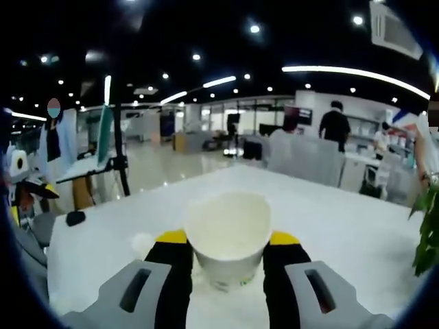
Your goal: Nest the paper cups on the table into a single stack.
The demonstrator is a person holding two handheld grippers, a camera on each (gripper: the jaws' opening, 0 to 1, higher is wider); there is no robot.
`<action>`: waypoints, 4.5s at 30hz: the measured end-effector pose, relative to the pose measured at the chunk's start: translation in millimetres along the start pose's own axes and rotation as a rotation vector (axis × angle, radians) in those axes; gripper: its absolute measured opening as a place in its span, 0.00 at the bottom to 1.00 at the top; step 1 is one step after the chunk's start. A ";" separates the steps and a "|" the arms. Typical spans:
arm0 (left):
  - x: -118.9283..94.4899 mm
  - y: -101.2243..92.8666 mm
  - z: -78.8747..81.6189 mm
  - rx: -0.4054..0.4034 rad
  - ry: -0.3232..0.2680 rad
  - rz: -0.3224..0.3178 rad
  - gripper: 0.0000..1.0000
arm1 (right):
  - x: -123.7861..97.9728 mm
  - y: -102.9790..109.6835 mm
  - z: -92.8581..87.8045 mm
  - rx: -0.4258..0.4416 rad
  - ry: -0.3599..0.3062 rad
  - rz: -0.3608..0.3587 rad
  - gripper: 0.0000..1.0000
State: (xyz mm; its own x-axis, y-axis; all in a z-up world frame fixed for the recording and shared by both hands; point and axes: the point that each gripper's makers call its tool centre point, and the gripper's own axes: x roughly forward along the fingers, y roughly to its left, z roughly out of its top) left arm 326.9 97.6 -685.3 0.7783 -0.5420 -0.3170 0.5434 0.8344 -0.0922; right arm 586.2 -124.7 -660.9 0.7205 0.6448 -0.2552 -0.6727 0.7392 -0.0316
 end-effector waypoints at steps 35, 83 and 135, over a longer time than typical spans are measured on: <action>-17.5 -10.7 15.4 0.083 -0.009 -0.029 0.98 | -38.9 49.5 10.1 0.020 -0.023 0.028 0.35; -13.5 -3.7 4.8 0.068 0.039 -0.027 0.98 | -79.8 139.9 16.6 0.014 -0.042 0.131 0.35; -8.8 -3.2 6.7 0.083 0.050 -0.023 0.96 | -140.3 204.4 12.9 0.001 -0.095 0.307 0.36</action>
State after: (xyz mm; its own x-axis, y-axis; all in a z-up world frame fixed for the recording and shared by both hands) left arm 320.4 99.0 -675.8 0.7500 -0.5534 -0.3623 0.5867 0.8095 -0.0220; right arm 349.7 -61.6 -619.1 0.4963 0.8531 -0.1610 -0.8610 0.5074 0.0342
